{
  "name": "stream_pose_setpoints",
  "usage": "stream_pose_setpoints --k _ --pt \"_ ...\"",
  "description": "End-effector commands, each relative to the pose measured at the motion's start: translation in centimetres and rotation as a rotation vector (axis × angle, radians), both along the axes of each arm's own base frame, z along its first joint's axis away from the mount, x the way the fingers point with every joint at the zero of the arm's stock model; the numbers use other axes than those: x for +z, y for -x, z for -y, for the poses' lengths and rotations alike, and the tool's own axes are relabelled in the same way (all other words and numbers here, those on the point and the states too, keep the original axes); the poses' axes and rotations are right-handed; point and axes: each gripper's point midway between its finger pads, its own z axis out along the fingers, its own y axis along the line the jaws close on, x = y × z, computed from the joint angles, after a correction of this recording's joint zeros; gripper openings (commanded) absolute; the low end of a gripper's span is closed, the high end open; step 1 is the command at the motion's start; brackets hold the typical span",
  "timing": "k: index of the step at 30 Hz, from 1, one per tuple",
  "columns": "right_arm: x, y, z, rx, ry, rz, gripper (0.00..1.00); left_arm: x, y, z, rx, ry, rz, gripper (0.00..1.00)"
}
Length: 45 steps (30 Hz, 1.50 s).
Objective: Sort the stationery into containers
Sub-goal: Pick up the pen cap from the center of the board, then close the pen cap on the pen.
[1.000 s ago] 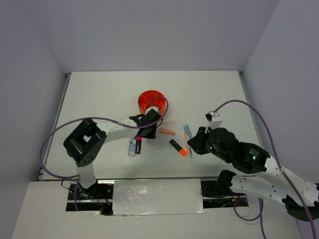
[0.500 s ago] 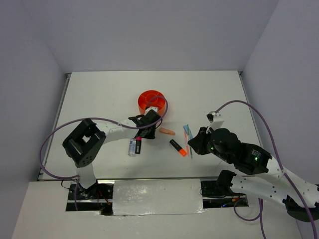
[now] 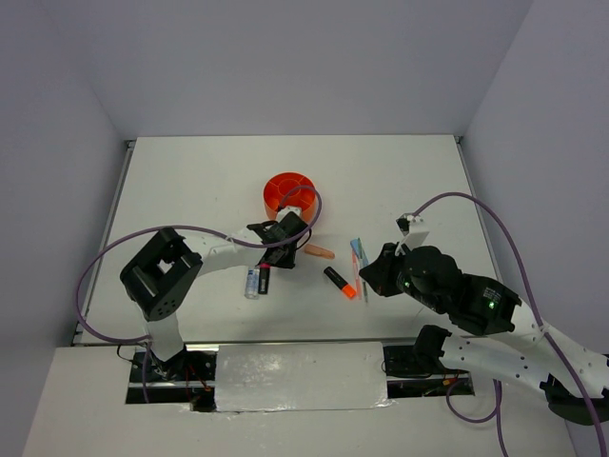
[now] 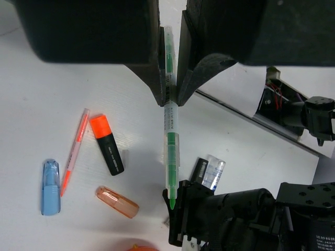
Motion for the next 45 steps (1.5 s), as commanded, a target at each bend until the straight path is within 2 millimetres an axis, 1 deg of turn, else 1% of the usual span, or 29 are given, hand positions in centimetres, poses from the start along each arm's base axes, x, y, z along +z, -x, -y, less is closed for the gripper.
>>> stream_pose_setpoints --k 1,8,12,16,18,19,20,22,23,24,25,27,28,29,30,31,32,33,34,35,36,37,38,39,40,41,42,43,45 --pt "0.7 -0.1 -0.7 0.013 -0.044 0.026 0.0 -3.8 4.3 -3.0 -0.02 -0.134 -0.189 0.4" --pt "0.6 -0.1 -0.6 0.013 -0.037 0.025 0.0 -4.2 3.9 -2.5 -0.028 -0.133 -0.195 0.27" --pt "0.2 -0.1 -0.5 0.018 -0.03 0.027 0.0 -4.3 4.1 -2.4 -0.028 -0.122 -0.2 0.08" --pt "-0.1 -0.2 -1.1 0.036 -0.044 0.038 0.0 -3.2 3.9 -1.9 -0.023 -0.089 -0.18 0.03" --pt "-0.5 0.0 -1.6 0.06 -0.049 0.036 0.0 -1.5 3.5 -1.3 -0.019 -0.04 -0.144 0.0" --pt "-0.1 -0.1 -1.9 0.065 -0.069 0.049 0.0 -0.7 3.3 -1.1 -0.016 -0.016 -0.127 0.0" --pt "-0.1 -0.1 -2.1 0.074 -0.073 0.053 0.0 1.3 2.8 -0.4 -0.016 0.035 -0.079 0.0" --pt "-0.2 -0.1 -2.8 0.105 -0.09 0.072 0.0 3.6 2.4 0.3 -0.013 0.104 -0.036 0.0" --pt "-0.7 -0.2 -3.0 0.118 -0.081 0.076 0.0 6.2 1.8 0.9 -0.014 0.162 0.022 0.0" --pt "-0.5 -0.2 -3.7 0.139 -0.104 0.089 0.0 7.5 1.6 1.3 -0.015 0.198 0.049 0.0" --pt "-0.8 -0.2 -4.1 0.15 -0.106 0.09 0.0 10.0 1.3 1.6 -0.017 0.256 0.099 0.0" --pt "-1.9 -0.2 -4.8 0.176 -0.105 0.08 0.0 12.8 1.0 2.3 -0.014 0.338 0.155 0.0" --pt "-1.5 -0.4 -5.6 0.187 -0.134 0.093 0.0 15.1 1.1 2.4 -0.016 0.395 0.195 0.0" --pt "-2.3 -0.4 -6.0 0.195 -0.137 0.085 0.0 16.6 1.2 2.9 -0.029 0.45 0.221 0.0" --pt "-1.5 -0.6 -7.0 0.21 -0.185 0.111 0.0 17.8 1.3 3.2 -0.039 0.487 0.239 0.01" --pt "-1.4 -0.3 -7.7 0.247 -0.207 0.11 0.0 19.8 1.6 3.2 -0.046 0.541 0.271 0.02" --pt "-1.7 -0.2 -8.2 0.264 -0.22 0.11 0.0 20.8 1.8 3.4 -0.053 0.577 0.285 0.03" --pt "-0.9 -0.1 -9.3 0.297 -0.263 0.127 0.0 23.0 2.3 3.9 -0.079 0.658 0.314 0.04" --pt "-0.8 0.0 -9.7 0.317 -0.277 0.133 0.0 24.0 2.5 4.2 -0.091 0.702 0.327 0.04" --pt "-0.8 0.0 -10.1 0.335 -0.281 0.145 0.0 24.3 3.0 4.3 -0.102 0.734 0.326 0.04" --pt "-0.8 -0.2 -10.7 0.344 -0.279 0.153 0.0 25.1 3.3 4.6 -0.118 0.776 0.341 0.04" --pt "-0.3 0.0 -11.2 0.377 -0.287 0.154 0.0 27.5 3.9 4.9 -0.146 0.868 0.378 0.04" --pt "-0.4 0.0 -11.5 0.392 -0.281 0.159 0.0 27.2 4.2 4.8 -0.147 0.889 0.378 0.05" --pt "-0.5 -0.1 -12.0 0.399 -0.28 0.153 0.0 28.2 4.5 5.0 -0.165 0.932 0.4 0.06" --pt "-0.7 0.0 -12.2 0.406 -0.279 0.144 0.0 29.9 4.9 4.7 -0.174 0.989 0.44 0.07" --pt "-0.3 0.1 -12.6 0.419 -0.302 0.147 0.0 29.9 5.2 4.6 -0.174 1.0 0.446 0.08" --pt "0.0 0.1 -12.9 0.425 -0.323 0.155 0.0 30.7 5.4 4.2 -0.178 1.019 0.47 0.09" --pt "-0.1 0.4 -13.1 0.436 -0.337 0.148 0.0 30.9 5.5 4.1 -0.179 1.027 0.482 0.09" --pt "0.9 0.5 -13.2 0.446 -0.377 0.174 0.0 31.5 5.8 3.7 -0.183 1.042 0.502 0.1"
